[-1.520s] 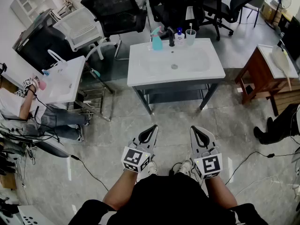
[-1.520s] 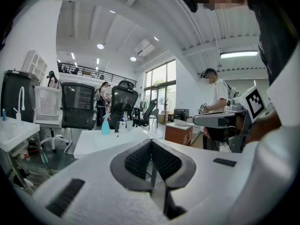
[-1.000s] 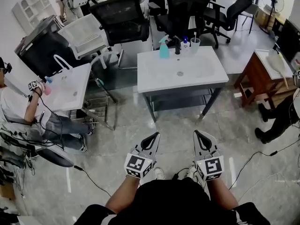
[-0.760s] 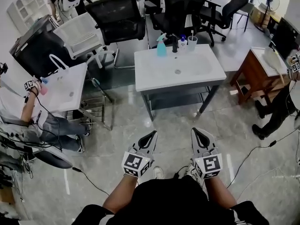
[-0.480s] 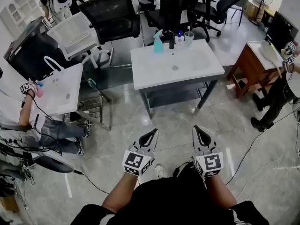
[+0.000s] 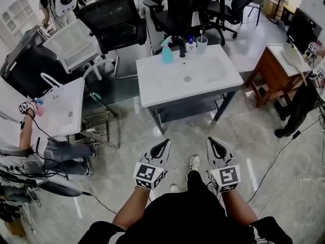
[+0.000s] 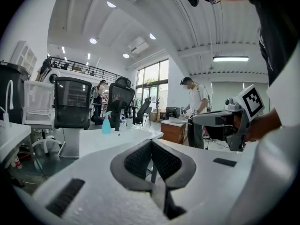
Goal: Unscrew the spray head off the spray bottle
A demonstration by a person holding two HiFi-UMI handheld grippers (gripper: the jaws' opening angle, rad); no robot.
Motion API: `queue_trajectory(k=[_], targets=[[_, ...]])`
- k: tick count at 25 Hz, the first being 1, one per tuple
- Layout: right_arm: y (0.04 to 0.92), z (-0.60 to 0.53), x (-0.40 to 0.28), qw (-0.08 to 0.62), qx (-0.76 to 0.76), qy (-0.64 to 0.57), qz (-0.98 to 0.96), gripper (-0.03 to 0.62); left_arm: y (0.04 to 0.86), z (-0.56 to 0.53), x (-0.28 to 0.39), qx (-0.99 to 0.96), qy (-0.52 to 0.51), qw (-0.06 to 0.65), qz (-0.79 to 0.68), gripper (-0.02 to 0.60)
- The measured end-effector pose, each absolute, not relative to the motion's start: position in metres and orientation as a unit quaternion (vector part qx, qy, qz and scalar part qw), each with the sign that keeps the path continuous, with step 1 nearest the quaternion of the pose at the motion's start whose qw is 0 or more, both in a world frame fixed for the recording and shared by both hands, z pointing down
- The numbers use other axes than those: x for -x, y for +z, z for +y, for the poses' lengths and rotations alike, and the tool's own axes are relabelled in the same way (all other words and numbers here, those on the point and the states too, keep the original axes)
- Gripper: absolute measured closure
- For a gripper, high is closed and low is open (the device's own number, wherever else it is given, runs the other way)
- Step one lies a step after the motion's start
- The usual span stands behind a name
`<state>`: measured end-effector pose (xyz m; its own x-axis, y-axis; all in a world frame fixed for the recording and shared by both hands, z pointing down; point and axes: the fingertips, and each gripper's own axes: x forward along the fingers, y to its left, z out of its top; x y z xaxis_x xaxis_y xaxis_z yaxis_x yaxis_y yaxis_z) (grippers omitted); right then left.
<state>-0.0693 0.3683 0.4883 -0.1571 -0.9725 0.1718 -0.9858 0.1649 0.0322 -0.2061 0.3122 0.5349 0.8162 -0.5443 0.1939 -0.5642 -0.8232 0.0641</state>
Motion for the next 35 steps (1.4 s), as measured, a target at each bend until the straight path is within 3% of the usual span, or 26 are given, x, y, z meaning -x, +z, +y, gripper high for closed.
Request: queue_trajectory(k=[17,35], targets=[[0.493,0.236,-0.031,0.077,-0.610,0.054,-0.786,0.589,0.535,0.183,0.093,-0.944,0.135,0.039,-0.300,0.568],[0.507,0.147,-0.055,0.090,-0.597,0.064,-0.794,0.589,0.552,0.087,0.079,-0.931,0.131,0.064,-0.333,0.568]])
